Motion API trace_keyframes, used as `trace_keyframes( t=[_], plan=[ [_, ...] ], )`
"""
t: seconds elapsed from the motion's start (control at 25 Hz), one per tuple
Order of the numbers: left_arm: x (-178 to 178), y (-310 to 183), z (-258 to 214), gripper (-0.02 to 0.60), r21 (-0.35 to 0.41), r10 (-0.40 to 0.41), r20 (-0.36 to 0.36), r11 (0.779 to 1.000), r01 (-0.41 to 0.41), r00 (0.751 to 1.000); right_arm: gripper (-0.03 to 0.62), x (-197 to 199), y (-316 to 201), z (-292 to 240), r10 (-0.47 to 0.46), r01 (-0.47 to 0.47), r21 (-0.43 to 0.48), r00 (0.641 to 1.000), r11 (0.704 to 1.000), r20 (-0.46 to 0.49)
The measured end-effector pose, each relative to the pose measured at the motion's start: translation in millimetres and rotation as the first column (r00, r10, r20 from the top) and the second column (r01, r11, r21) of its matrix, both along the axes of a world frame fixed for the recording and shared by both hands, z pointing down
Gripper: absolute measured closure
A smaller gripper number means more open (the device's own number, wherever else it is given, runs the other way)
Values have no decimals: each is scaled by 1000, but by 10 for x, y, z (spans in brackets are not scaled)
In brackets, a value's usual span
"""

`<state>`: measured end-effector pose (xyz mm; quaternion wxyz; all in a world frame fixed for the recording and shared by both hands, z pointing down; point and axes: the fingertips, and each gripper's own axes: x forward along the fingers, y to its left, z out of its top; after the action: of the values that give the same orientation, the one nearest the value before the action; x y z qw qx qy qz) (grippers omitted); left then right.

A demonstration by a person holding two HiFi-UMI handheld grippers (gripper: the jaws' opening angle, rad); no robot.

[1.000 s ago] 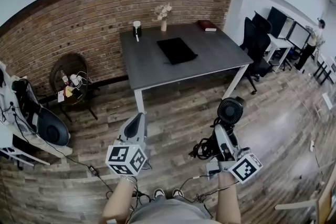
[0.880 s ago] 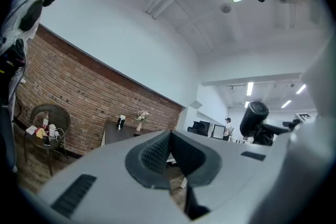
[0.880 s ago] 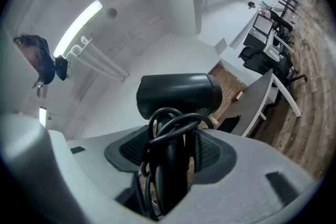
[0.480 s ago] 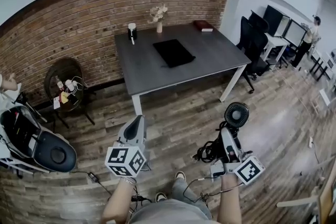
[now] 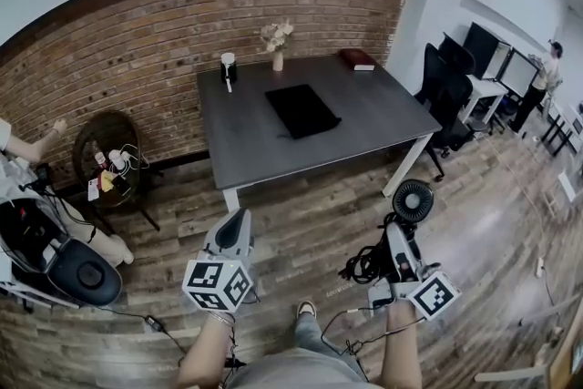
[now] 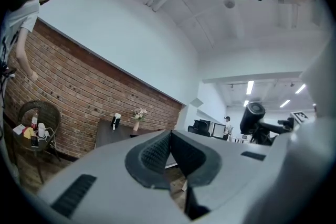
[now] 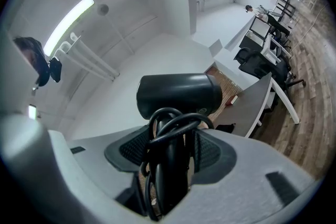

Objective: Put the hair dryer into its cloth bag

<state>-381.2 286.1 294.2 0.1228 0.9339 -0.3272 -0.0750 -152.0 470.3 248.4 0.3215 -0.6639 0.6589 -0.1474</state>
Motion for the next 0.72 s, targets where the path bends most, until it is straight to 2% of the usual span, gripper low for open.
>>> trace_keyframes(
  t=[0.4, 0.72],
  plan=[
    [803, -656, -40, 575, -13, -63, 16, 998, 63, 998, 358, 922, -744, -48, -50, 50, -14, 999, 999, -3],
    [1466, -1057, -19, 576, -8, -81, 37, 997, 81, 996, 358, 1662, -1182, 0, -70, 70, 0, 997, 998, 19]
  ],
)
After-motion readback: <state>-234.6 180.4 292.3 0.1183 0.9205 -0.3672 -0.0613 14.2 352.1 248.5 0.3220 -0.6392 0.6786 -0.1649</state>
